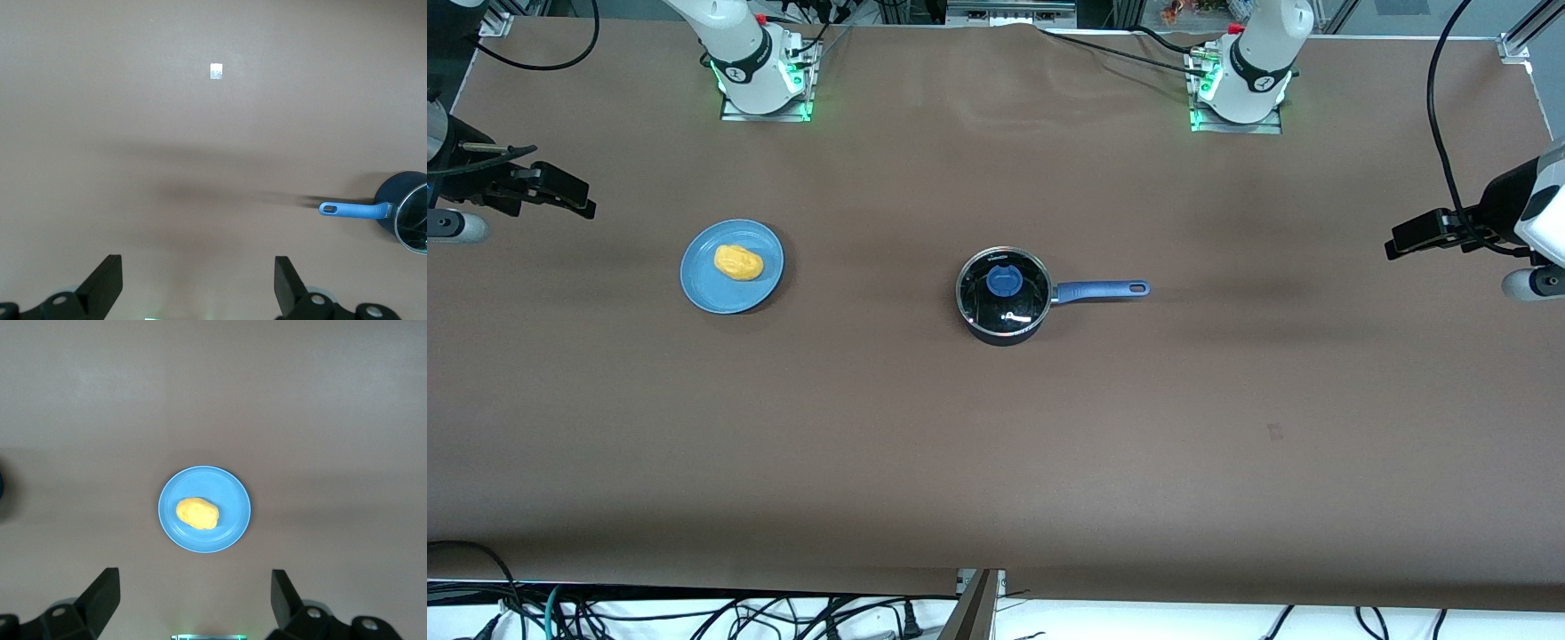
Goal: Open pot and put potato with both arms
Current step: 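Reach the left gripper toward the glass lid on the black saucepan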
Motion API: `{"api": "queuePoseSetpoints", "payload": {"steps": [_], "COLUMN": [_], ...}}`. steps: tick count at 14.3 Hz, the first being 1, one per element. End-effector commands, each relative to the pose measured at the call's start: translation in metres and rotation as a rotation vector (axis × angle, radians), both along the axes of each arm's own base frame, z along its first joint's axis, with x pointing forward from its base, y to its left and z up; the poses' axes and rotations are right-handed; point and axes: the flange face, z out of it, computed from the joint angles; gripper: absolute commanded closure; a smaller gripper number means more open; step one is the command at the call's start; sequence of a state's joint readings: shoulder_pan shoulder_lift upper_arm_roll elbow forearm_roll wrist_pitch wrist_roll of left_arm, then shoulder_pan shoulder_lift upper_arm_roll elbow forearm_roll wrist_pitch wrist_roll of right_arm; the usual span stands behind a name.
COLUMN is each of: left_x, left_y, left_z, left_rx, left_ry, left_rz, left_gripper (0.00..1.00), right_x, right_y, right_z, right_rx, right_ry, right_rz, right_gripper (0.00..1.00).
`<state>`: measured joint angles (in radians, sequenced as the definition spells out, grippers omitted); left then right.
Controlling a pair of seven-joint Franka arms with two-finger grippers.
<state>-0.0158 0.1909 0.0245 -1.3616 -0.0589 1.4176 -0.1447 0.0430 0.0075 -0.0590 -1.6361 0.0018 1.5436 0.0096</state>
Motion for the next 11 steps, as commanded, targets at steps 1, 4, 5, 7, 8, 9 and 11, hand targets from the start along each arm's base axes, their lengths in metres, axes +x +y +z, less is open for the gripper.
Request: {"api": "queuePoseSetpoints", "payload": {"steps": [1,4,5,7,8,9,11], "left_x": [-0.007,-0.007,-0.005,-0.005,-0.004,-0.004,-0.002], "left_y": [0.001,-0.001,-0.002,-0.01,-0.011,-0.015,-0.057], "left_z": [0.004,0.001,-0.002,-0.005,-0.006,-0.006,-0.01], "left_rx": [0.015,0.007,0.0,0.0,-0.002,-0.002,-0.007], "left_ry": [-0.001,0.003,0.01,0.013,0.015,0.015,0.009], "left_rz": [-0.002,-0.003,0.003,-0.007,-0.009,-0.015,-0.029], "left_gripper": [0.0,0.0,0.0,0.0,0.0,0.0,0.0], "right_x": [0.001,-0.002,-0.002,-0.007,-0.008,-0.008,-0.011], "right_y": [-0.001,-0.001,0.0,0.002,0.002,0.002,-0.001], "right_z": [0.005,0.006,0.006,0.005,0.005,0.005,0.003], "right_rx": [0.02,0.017,0.019,0.018,0.018,0.02,0.021], "right_ry": [0.01,0.016,0.024,0.056,0.058,0.061,0.083], "right_rz": [0.002,0.0,0.002,0.004,0.004,0.005,0.001], "right_gripper": [0.0,0.0,0.0,0.0,0.0,0.0,0.0]}}
